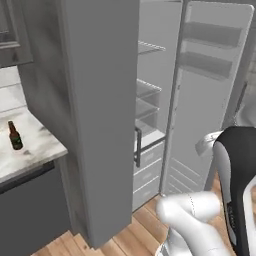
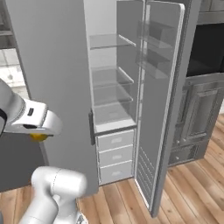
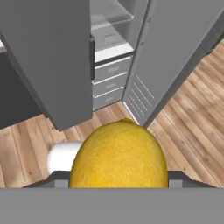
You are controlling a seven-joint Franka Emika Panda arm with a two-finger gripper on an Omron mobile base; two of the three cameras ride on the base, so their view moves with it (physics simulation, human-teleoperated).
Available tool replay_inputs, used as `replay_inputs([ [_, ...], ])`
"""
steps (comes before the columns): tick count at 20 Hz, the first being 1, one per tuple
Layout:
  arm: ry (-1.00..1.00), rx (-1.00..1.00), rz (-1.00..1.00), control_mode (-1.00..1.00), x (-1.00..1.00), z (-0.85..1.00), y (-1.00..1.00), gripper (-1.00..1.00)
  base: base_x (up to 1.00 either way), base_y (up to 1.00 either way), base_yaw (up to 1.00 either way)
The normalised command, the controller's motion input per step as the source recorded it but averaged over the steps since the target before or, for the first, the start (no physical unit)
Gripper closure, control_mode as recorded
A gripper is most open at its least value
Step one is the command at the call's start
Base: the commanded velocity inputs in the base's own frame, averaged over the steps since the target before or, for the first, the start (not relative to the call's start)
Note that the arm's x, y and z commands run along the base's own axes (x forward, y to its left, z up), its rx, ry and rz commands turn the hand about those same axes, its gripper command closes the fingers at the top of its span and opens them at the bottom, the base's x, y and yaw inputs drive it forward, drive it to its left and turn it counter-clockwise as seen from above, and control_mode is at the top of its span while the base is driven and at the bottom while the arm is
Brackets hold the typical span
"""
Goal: Place the beer on the top shelf of the fridge to keep it out of children's reach, and place the lemon and apple on lower shelves for easy access.
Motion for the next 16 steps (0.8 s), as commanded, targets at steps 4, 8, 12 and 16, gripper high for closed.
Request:
replay_inputs([
  [4,0.0,0.0,0.0,1.0,0.0,0.0,0.0,1.0,0.98,-0.25,-0.06],
  [8,0.0,0.0,0.0,1.0,0.0,0.0,0.0,1.0,0.94,-0.19,-0.01],
  [12,0.0,0.0,0.0,1.0,0.0,0.0,0.0,1.0,0.78,-0.15,0.0],
  [16,0.0,0.0,0.0,1.0,0.0,0.0,0.0,1.0,0.69,-0.27,0.1],
])
